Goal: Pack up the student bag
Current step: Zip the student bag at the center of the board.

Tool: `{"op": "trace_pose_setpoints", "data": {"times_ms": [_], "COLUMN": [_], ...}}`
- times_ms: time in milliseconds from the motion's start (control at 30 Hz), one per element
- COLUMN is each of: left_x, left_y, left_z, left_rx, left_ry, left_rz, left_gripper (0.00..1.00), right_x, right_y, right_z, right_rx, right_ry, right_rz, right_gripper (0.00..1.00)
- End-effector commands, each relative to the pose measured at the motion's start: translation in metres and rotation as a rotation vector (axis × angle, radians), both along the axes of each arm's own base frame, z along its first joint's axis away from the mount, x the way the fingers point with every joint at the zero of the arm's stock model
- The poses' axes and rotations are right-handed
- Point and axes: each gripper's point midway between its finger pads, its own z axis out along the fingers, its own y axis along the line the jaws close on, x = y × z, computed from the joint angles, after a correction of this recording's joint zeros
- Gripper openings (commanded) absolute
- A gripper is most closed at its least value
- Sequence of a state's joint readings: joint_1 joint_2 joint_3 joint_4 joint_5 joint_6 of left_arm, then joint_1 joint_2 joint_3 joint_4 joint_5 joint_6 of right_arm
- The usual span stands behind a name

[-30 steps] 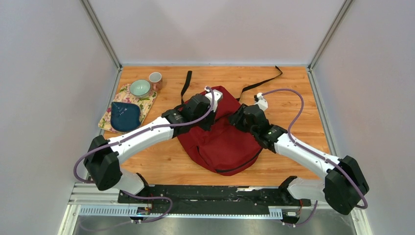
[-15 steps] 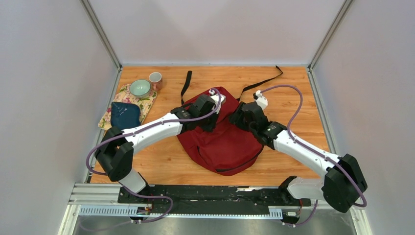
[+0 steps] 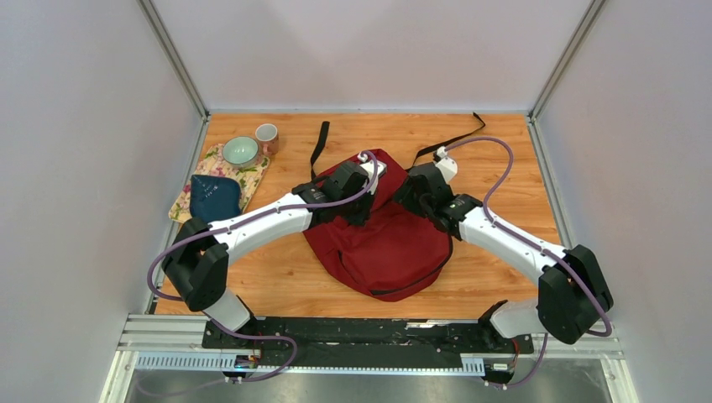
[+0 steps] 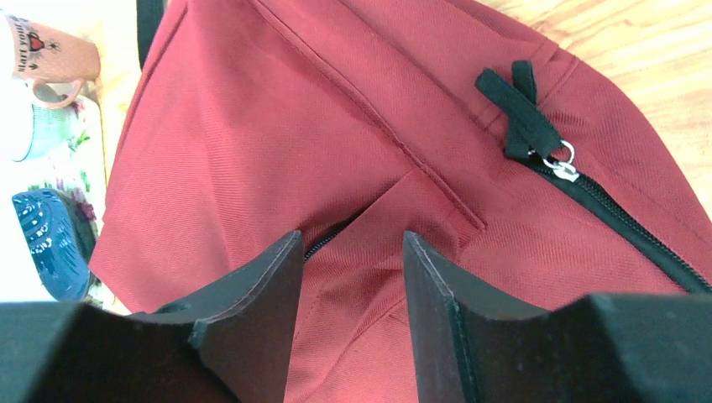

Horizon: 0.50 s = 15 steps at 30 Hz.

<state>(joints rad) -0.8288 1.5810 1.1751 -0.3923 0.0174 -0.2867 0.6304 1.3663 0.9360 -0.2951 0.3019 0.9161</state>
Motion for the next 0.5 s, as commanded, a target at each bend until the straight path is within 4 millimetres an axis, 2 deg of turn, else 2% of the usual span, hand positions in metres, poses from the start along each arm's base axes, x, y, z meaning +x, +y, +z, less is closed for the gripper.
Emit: {"op": "trace_pose_setpoints", "data": {"times_ms": [0, 200, 333, 467], "left_x": [0.003, 0.002, 0.001, 0.0], "left_y": [-0.001, -0.003, -0.002, -0.002], "left_z": [0.023, 0.027, 0.027, 0.028], "left_rx": [-0.048, -0.06, -0.061, -0.066], "left_ry": [-0.028, -0.026, -0.025, -0.026], "left_rz": [0.009, 0.001, -0.001, -0.003], "left_gripper": [0.0, 0.0, 0.0, 0.0], "right_x": [-0.001, 0.001, 0.005, 0.009], "right_y": [0.001, -0.001, 0.004, 0.001], "right_z": [0.003, -0.007, -0.006, -0.016], "right_rx": [0.038, 0.033, 0.033, -0.006], "right_ry": [0.024, 0.049, 0.061, 0.083], "right_rz": [-0.039, -0.063, -0.061, -0.075], "right_gripper": [0.49, 0.47, 0.45, 0.41]}}
